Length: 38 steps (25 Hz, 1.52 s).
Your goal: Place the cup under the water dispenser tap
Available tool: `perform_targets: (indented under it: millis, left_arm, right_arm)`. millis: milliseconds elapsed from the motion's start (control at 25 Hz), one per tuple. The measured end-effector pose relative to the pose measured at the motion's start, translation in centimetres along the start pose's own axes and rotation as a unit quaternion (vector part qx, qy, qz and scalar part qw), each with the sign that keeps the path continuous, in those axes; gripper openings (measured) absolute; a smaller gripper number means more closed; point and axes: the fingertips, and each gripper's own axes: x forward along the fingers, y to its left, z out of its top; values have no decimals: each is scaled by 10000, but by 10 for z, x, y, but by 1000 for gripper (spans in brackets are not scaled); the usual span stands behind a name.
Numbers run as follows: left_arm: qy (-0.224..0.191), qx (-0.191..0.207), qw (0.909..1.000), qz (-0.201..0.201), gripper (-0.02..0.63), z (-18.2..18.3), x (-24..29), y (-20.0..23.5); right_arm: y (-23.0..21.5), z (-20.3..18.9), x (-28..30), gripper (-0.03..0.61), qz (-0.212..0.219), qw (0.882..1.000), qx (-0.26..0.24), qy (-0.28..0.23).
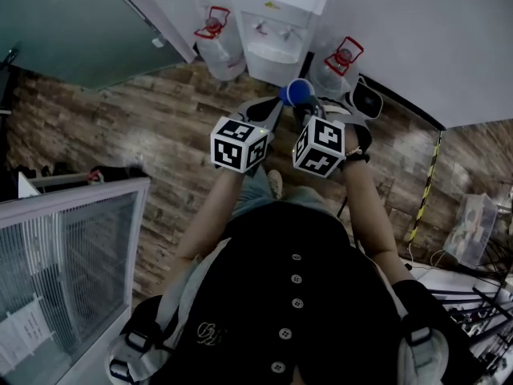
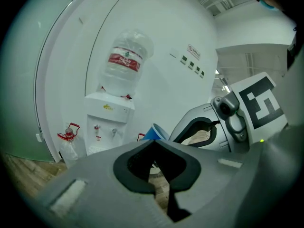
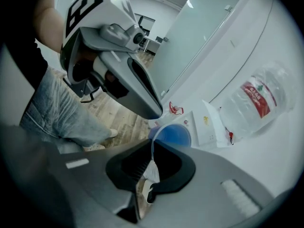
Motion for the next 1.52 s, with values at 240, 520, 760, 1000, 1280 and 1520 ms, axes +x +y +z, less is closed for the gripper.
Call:
perform_targets:
  millis: [240,520,760,1000,1280,1520]
  left_arm:
    - [194,-54,9997,-101,-2,-4,10,18]
    - [434,-84,9986,-290,-2,-4,27,45]
    - [663,-20,9971,-381,-2,-19,43,77]
    - [763,-40,9957,-523,-2,-26,67,112]
    - [803,-62,9950,-598,-2,-41,103,145]
    - [928,-106,9937,-619,-2,-57,127,176]
  right_arm:
    - [-5,-1,18,18,99,9997,163,127]
    - [-19,1,44,18,167,9985,399,321]
    - [-37,-2,83,18,76,9977,341,582]
    - [-58,-4,122,18,59,9960,466,758]
    - [-80,-13,174,18,26,9939,601,922]
    - [-82,-27,221,18,171,9917,628,1110]
